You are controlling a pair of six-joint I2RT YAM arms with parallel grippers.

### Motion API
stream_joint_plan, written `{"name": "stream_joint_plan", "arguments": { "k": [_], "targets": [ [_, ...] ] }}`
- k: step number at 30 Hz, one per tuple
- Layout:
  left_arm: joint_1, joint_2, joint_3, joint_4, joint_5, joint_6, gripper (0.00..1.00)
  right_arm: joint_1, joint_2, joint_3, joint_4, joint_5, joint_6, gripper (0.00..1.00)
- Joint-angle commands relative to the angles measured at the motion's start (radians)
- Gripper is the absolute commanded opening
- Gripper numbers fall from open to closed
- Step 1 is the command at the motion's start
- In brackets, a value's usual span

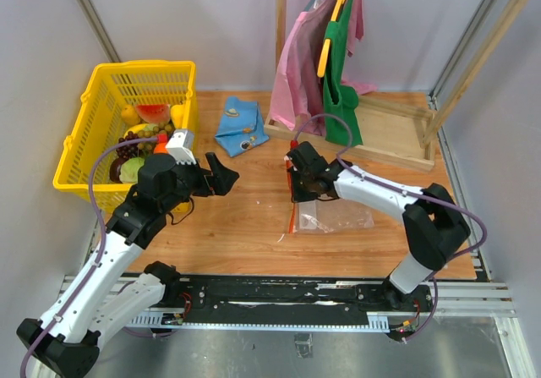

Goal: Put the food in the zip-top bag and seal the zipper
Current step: Pick up the zipper food storage bag at the center of the board, then open the zipper of the food storage bag at the center of the board.

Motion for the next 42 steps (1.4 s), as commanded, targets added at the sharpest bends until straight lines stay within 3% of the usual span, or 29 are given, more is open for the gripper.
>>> {"name": "stream_joint_plan", "arguments": {
  "k": [1, 10, 20, 29, 39, 42],
  "targets": [
    [-0.008, 0.009, -0.008, 0.031, 0.030, -0.026, 0.99, 0.002, -0.096, -0.029, 0.099, -0.100, -0.049, 0.03],
    [-0.009, 0.036, -0.018, 0.072, 0.053, -0.110, 0.94, 0.005, -0.271, -0.143, 0.352, -0.280, -0.074, 0.04],
    [-0.009, 0.087, -0.045, 0.163, 0.093, -0.228, 0.84, 0.026, -0.328, -0.195, 0.536, -0.468, -0.121, 0.05],
    [-0.010, 0.130, -0.054, 0.209, 0.094, -0.283, 0.68, 0.046, -0.339, -0.202, 0.560, -0.520, -0.141, 0.06],
    [-0.010, 0.156, -0.072, 0.206, 0.035, -0.329, 0.40, 0.062, -0.353, -0.226, 0.586, -0.521, -0.132, 0.04],
    [-0.010, 0.151, -0.068, 0.176, 0.009, -0.335, 0.35, 0.062, -0.355, -0.234, 0.590, -0.514, -0.124, 0.03]
  ]
}}
